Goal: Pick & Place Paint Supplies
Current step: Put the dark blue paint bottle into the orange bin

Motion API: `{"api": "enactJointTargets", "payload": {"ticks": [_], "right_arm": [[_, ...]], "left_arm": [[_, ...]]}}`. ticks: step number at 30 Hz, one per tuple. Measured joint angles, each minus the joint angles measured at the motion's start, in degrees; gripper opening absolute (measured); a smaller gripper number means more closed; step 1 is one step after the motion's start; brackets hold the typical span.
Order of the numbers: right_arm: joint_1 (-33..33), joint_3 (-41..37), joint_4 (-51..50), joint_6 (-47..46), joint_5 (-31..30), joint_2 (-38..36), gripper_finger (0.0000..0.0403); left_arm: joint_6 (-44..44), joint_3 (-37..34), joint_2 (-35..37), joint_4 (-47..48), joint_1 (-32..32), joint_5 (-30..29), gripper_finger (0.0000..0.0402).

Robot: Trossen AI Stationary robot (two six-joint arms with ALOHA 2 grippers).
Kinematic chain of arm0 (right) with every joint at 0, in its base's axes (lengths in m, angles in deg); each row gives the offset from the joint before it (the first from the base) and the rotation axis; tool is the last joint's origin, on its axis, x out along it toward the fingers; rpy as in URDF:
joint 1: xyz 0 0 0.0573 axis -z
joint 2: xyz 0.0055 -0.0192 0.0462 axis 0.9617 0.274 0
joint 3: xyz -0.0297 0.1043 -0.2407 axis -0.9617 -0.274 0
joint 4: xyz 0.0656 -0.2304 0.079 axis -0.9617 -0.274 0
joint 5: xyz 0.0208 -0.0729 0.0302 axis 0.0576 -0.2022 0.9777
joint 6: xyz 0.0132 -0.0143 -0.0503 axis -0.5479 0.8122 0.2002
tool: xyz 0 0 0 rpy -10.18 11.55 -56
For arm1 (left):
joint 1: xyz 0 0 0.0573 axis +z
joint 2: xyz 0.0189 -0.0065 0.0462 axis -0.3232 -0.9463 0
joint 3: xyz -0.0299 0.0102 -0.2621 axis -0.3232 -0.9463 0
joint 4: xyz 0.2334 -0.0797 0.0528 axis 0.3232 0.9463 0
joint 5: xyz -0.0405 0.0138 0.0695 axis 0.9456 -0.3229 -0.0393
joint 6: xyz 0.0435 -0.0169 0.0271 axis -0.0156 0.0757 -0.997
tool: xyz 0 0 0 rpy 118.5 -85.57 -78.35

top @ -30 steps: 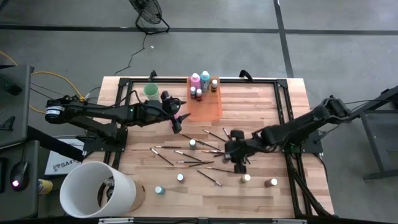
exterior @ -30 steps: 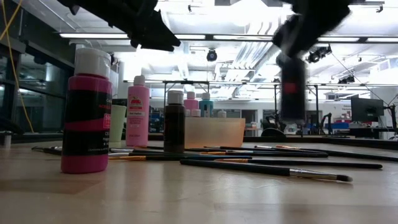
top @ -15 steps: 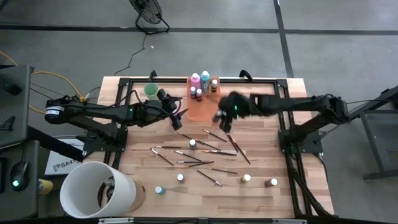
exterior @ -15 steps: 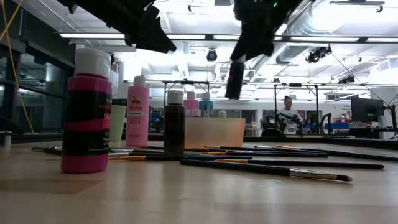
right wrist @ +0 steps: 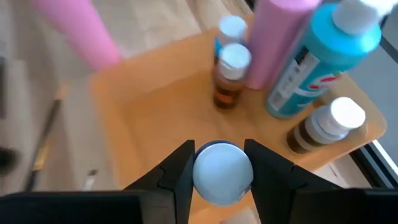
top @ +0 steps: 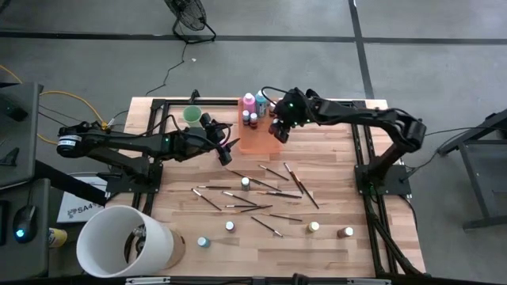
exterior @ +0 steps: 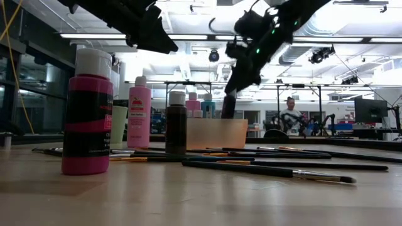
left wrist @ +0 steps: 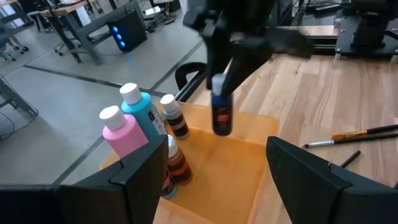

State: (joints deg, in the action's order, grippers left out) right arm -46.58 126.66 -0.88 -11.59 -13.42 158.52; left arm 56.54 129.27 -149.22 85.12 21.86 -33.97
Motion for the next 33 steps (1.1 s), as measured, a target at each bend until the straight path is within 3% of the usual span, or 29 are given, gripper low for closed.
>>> {"api": "enactJointTargets", "payload": {"ticks": [11,33], "right_arm": [[2.7,0.7,6.2,-6.2,-6.3,6.9,0.0126],[5.6,1.2,8.8,-8.0,-5.8,9.8,0.0126]], "left_arm": [[0.0,0.0,0.0,1.0,0.0,0.0,0.0264],[0.3,0.0,0.0,1.4,0.0,0.0,0.0264]]}}
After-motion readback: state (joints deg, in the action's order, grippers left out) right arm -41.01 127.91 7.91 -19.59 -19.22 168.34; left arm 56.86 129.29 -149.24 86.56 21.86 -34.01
